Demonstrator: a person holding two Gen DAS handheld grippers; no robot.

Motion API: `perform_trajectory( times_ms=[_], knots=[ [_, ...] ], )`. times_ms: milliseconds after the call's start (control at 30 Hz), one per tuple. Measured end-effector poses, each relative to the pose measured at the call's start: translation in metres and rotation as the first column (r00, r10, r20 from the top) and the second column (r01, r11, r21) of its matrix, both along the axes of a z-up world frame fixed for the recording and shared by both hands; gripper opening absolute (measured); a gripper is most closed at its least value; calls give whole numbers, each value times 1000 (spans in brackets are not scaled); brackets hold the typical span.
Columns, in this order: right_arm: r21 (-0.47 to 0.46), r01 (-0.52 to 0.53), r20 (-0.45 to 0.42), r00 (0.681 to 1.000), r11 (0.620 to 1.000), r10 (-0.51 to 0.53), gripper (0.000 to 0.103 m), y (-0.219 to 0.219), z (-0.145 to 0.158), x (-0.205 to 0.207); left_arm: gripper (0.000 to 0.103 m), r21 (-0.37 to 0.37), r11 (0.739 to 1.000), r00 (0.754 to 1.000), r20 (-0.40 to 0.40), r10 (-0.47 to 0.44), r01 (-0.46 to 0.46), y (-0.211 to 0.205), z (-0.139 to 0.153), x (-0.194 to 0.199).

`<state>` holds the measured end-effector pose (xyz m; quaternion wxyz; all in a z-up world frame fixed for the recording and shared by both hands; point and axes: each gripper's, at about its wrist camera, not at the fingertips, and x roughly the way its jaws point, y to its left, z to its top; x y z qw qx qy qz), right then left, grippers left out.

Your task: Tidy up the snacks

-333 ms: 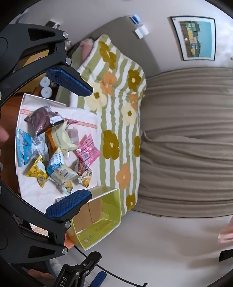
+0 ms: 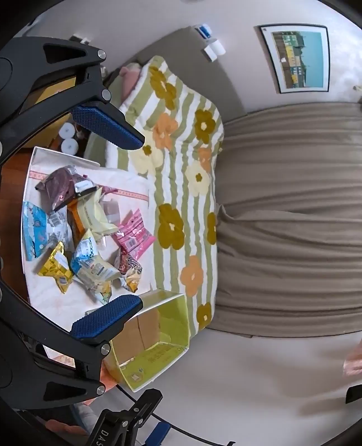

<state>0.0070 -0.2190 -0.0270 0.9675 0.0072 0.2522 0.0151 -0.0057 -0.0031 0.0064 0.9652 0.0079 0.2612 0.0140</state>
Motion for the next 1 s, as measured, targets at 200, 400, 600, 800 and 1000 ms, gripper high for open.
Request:
perform_trajectory(
  times_ms=[200,400,600,800,1000],
  knots=[
    [-2,-6,-1,1000,1000,6,102,7,-2,0,103,-2,1000,1000,-5,5,-5,0,1,0],
    [6,-15,-9,1000,1000,15,102,-1,-4,3,103,8,1000,1000,-16,13,-13,-11,-5,11],
    [10,-15,-8,1000,1000,16,102,-1,-4,4,103,3,1000,1000,-23,19,-19,-9,-6,13],
    [11,-16,-6,1000,1000,16,102,0,-3,2,103,1,1000,999,-29,24,-24,-7,-7,13],
    [10,-18,-10,1000,1000,18,102,1,-4,3,103,0,1000,999,-34,22,-22,-6,-8,15]
  ],
)
